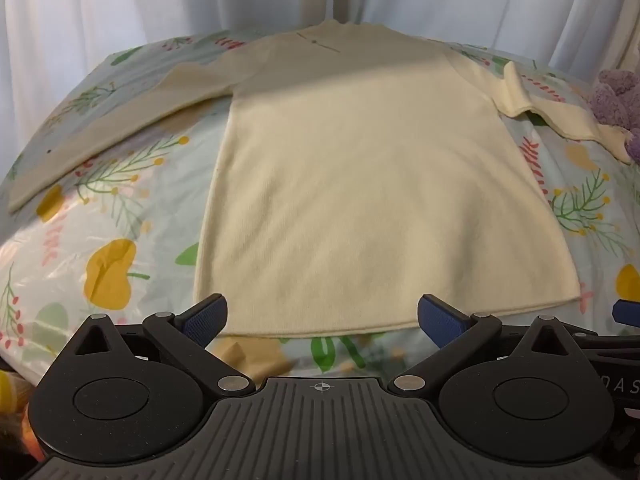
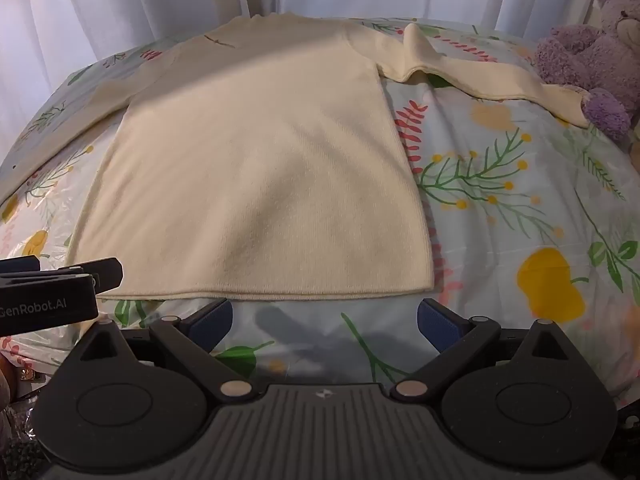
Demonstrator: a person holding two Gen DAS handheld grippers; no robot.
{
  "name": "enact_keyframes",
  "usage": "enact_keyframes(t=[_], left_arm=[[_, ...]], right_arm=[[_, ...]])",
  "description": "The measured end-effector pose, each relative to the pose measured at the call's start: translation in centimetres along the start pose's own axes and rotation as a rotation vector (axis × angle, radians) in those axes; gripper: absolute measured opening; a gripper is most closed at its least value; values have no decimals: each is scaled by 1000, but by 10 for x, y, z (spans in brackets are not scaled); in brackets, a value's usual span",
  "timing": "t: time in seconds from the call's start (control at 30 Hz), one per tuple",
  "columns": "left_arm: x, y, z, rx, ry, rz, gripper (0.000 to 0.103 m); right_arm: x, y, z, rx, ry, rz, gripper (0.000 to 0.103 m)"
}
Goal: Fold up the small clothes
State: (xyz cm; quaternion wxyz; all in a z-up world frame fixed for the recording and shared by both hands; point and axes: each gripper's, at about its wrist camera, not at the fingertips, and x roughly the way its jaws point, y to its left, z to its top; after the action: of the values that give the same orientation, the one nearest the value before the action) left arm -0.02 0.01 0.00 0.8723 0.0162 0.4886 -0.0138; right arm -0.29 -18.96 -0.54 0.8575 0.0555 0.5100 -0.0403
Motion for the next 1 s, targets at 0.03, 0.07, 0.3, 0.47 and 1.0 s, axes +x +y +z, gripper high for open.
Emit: enact_keyframes(t=[0.03, 0.07, 0.3, 0.47, 1.0], left_arm=[[0, 0, 0, -3, 1, -3, 103], [-1, 0, 0, -6, 1, -6, 103], [-2, 3, -6, -12, -3, -11, 103], [6, -3, 6, -10, 26, 1, 103], [13, 4, 3, -12, 39, -7, 103]], right_arm=[[0, 0, 0, 1, 4, 2, 99], [0, 0, 1, 1, 4, 2, 99], [1, 0, 2, -1, 1, -2, 99], [6, -1, 2, -8, 2, 1, 99], [10, 1, 6, -10, 6, 0, 99]])
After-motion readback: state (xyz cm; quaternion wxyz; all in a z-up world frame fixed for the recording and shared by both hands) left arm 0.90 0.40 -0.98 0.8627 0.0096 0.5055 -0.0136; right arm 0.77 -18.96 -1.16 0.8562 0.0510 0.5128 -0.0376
